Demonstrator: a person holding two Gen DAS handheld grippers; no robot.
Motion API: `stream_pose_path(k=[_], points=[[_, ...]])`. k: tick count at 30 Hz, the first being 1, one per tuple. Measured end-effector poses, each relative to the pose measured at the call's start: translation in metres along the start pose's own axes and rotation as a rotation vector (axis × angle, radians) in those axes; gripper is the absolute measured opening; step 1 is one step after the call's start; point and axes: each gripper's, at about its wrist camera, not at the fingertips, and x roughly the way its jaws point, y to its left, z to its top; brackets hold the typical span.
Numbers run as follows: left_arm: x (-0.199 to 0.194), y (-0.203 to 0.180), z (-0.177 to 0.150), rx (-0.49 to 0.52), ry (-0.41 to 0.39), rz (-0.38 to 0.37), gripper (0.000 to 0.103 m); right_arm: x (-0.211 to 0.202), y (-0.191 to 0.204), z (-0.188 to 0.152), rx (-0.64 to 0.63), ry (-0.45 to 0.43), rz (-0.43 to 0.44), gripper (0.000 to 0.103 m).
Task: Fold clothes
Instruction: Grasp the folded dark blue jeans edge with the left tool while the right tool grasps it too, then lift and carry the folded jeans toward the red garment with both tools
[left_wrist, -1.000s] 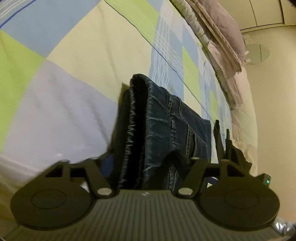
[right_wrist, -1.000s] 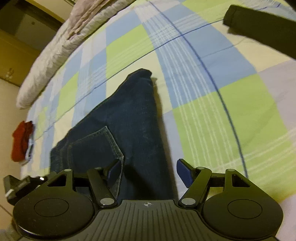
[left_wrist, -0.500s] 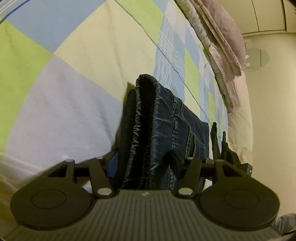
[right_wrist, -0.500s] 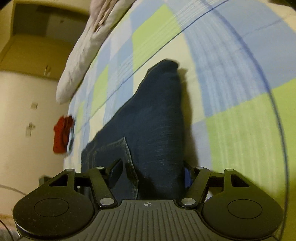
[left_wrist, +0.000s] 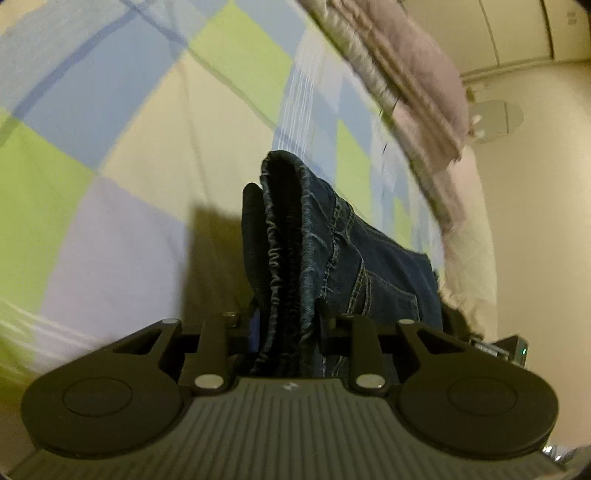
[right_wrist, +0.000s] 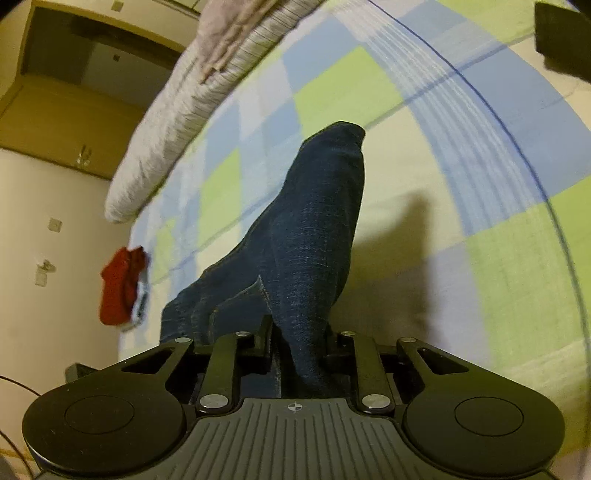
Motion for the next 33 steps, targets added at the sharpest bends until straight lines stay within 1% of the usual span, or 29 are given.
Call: stream_pose_path(k=[2,5,7,10,13,15,18,21,24,27,31,33], points=[[-0.027,0.007,0.011,0.012,-0.03,-0.006,0.022,0.007,0.025,-0.005,0.002,-0.01,0.024,0.021],[-0.079,0.028,0.034,0.021,-0.087,0.011,0.022,0.038,0.067,-0.017,0.016,-0.016,0.075,0.021],[-0.114,0.047,0.05,0.034,-0.119,0.03,0.022,0.069,0.098,-0.029,0.034,-0.011,0.111,0.021],[-0.173,0.085,0.081,0.055,-0.146,0.042,0.022,0.123,0.155,-0.055,0.048,-0.007,0.151,0.021],[-0.241,0.127,0.126,0.075,-0.169,0.067,0.022,0.182,0.216,-0.079,0.072,0.001,0.193,0.021],[-0.286,0.152,0.158,0.091,-0.188,0.083,0.022,0.224,0.262,-0.091,0.064,0.003,0.218,0.021],[-0.349,0.179,0.217,0.127,-0.217,0.12,0.022,0.292,0.334,-0.1,0.08,0.004,0.257,0.021],[-0.395,0.2,0.276,0.163,-0.254,0.145,0.022,0.356,0.401,-0.099,0.08,-0.004,0.292,0.021],[-0.424,0.22,0.337,0.18,-0.288,0.156,0.022,0.408,0.447,-0.086,0.086,-0.011,0.323,0.021],[-0.437,0.244,0.392,0.174,-0.301,0.16,0.022,0.458,0.486,-0.066,0.105,-0.007,0.34,0.021],[-0.437,0.279,0.442,0.137,-0.284,0.156,0.022,0.502,0.502,-0.043,0.132,0.03,0.33,0.021],[-0.436,0.295,0.459,0.119,-0.265,0.148,0.022,0.517,0.503,-0.035,0.159,0.053,0.314,0.021]])
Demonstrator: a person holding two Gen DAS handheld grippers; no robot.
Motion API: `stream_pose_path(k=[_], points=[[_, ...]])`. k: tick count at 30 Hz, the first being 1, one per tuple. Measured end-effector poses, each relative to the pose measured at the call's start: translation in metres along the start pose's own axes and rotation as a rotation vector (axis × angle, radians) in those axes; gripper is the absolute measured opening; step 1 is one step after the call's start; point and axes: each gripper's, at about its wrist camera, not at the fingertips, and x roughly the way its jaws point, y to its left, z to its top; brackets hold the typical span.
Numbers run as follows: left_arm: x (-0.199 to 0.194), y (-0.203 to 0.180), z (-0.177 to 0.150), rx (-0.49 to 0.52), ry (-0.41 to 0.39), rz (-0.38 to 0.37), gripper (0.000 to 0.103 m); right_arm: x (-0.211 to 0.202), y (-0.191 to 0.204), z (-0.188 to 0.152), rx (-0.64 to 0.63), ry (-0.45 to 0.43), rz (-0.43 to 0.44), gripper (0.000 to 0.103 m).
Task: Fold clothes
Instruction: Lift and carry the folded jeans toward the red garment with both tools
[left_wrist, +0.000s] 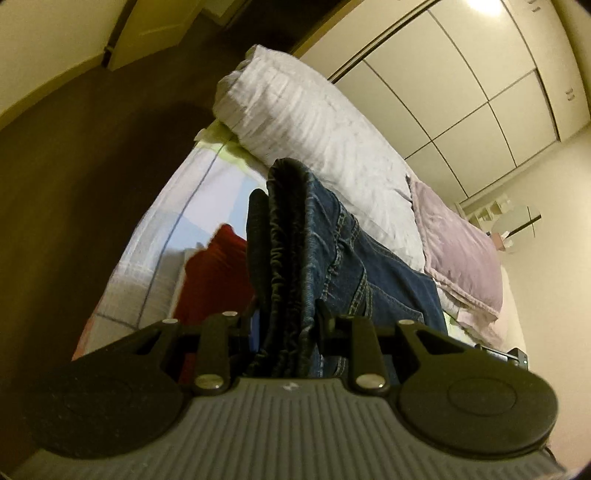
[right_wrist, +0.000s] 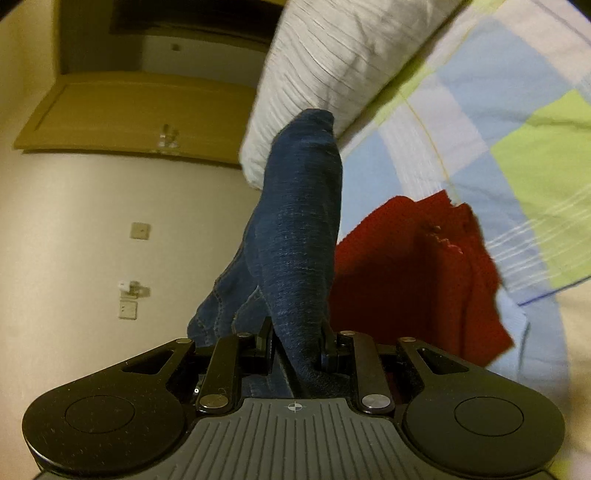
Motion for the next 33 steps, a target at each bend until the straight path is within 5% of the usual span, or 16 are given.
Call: stream_pose_path(k=[7,13,16,20,24,28,33], points=[[0.049,0.042,0.006,-0.02,0.098,-0.029,0.024,0.024,-0.022,0.019,0.055,0.009,-0.083,0.021],[0.068,0.079,0.005,-0.036,0.085,-0.071,0.033,0.042,-0.048,0.02,0.023,-0.005,-0.16,0.022],[0.064,0.086,-0.002,-0.045,0.064,-0.082,0.037,0.037,-0.034,0.007,-0.117,-0.039,-0.259,0.045],[0.031,0.056,-0.006,0.06,-0.051,0.085,0.034,0.031,0.006,-0.019,-0.421,-0.136,-0.421,0.05],[-0.004,-0.006,-0.015,0.302,-0.184,0.248,0.029,0.023,0.036,-0.06,-0.674,-0.273,-0.56,0.05],[0.004,-0.038,-0.044,0.468,-0.105,0.228,0.013,0.023,0.042,-0.101,-0.746,-0.265,-0.537,0.05],[0.046,-0.015,-0.085,0.623,-0.035,0.419,0.008,0.058,0.028,-0.136,-0.786,-0.153,-0.548,0.05]])
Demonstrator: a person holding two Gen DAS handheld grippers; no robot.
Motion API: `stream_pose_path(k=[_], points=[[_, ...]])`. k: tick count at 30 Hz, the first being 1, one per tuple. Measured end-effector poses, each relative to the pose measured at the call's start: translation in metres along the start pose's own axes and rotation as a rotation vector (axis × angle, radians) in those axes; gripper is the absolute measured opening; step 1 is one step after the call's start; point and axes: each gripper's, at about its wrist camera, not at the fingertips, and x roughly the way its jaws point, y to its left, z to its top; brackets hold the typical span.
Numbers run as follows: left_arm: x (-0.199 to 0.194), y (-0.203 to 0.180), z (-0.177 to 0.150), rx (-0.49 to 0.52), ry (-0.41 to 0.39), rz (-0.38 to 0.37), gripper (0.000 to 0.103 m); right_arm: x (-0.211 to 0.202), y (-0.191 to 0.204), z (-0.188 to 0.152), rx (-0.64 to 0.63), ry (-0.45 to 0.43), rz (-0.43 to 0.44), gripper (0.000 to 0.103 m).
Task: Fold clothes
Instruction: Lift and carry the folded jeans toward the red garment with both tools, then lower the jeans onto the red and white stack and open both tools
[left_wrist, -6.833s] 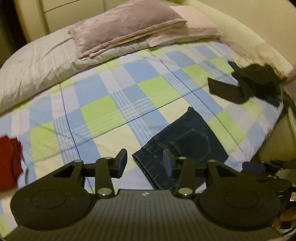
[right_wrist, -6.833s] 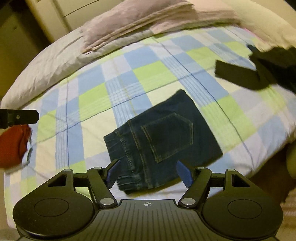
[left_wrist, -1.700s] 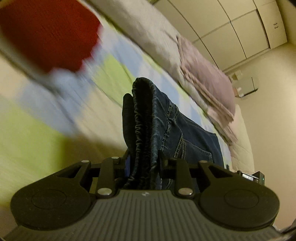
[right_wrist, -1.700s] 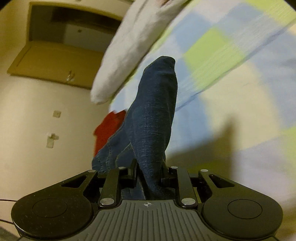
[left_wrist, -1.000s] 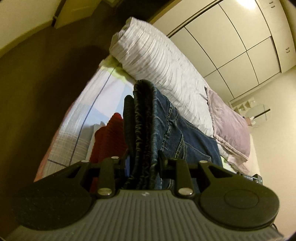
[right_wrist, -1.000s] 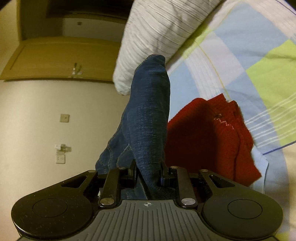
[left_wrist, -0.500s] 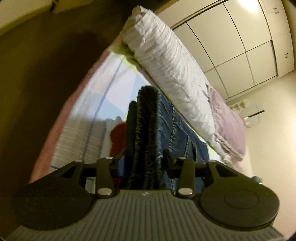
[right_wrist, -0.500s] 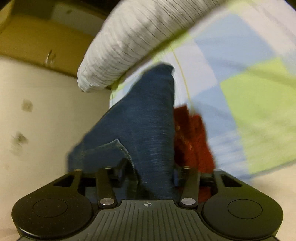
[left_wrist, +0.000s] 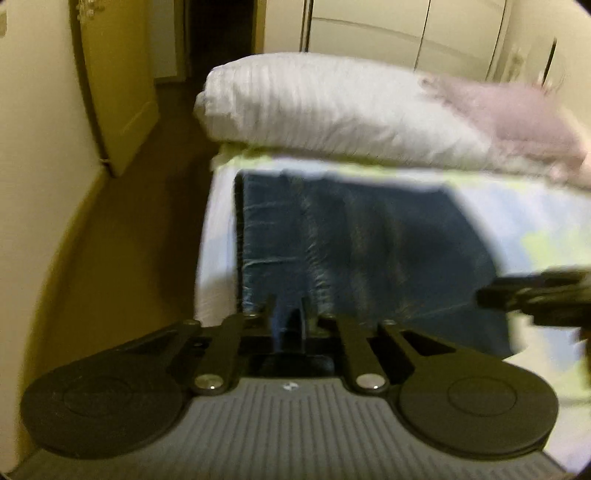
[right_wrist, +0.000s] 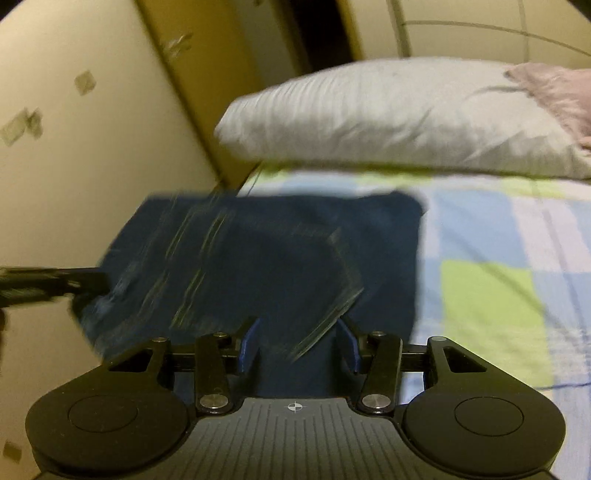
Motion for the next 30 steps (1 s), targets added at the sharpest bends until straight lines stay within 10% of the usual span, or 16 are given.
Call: stream_pose_path(k=[11,20,30], points=[[0.038,0.028,-0.015,-0.11,-0.017,0.0,0.008,0.052,0.055,-0.005,-0.199,0.076,-0.121,0.05],[-0.031,0.01,-0.01,-0.118,-0.087,-0.04,0.007,0.008,0.064,-0.01,-0.141,0.029,-0.065,0.049],[-0.032,-0.002,-0.025,-0.18,0.001,0.086,0.006,0.01,0.075,-0.022,-0.166,0.116,-0.038,0.05]])
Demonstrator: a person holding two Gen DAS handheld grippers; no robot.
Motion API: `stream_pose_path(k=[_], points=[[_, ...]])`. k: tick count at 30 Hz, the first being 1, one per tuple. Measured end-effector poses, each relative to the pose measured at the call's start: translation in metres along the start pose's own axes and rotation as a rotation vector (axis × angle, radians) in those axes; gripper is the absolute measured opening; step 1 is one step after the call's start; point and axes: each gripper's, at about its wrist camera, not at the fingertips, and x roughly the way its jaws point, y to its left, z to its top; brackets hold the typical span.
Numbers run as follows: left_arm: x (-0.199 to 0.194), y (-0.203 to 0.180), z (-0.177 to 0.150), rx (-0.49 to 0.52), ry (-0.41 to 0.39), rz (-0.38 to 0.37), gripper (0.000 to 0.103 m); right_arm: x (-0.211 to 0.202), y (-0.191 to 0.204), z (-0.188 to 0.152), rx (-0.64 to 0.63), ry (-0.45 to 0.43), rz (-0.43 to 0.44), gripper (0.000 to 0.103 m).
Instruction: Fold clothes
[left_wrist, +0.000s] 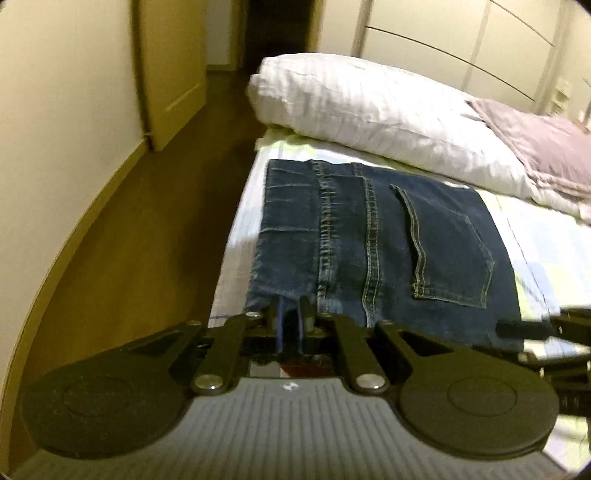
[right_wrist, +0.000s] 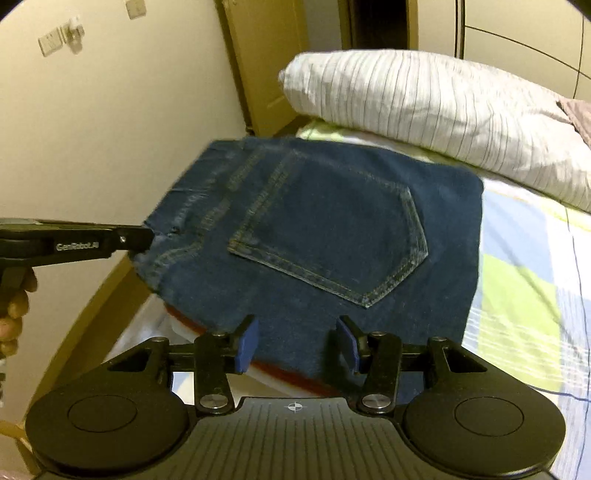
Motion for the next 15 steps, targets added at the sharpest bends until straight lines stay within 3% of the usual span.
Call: stream_pose_path(k=[2,7,11,15], points=[[-0.012,-0.005,-0.002,-0.036,0.03,0.034,0.01,-0.008,0.002,-0.008,0.004,0.059,0.0,0.05],[-0.05,-0.026,-0.021,-0.121,0.105,0.081,0.031,-0.028,-0.002,-0.04,0.049,0.232,-0.03,0.05],[-0.079,-0.049,-0.039,-0.166,0.15,0.106,0.038,-0.062,-0.008,-0.048,0.084,0.235,-0.033,0.05],[-0.12,-0.081,-0.052,-0.142,0.144,0.148,0.044,-0.109,-0.008,-0.045,0.063,0.178,-0.039,0.05]])
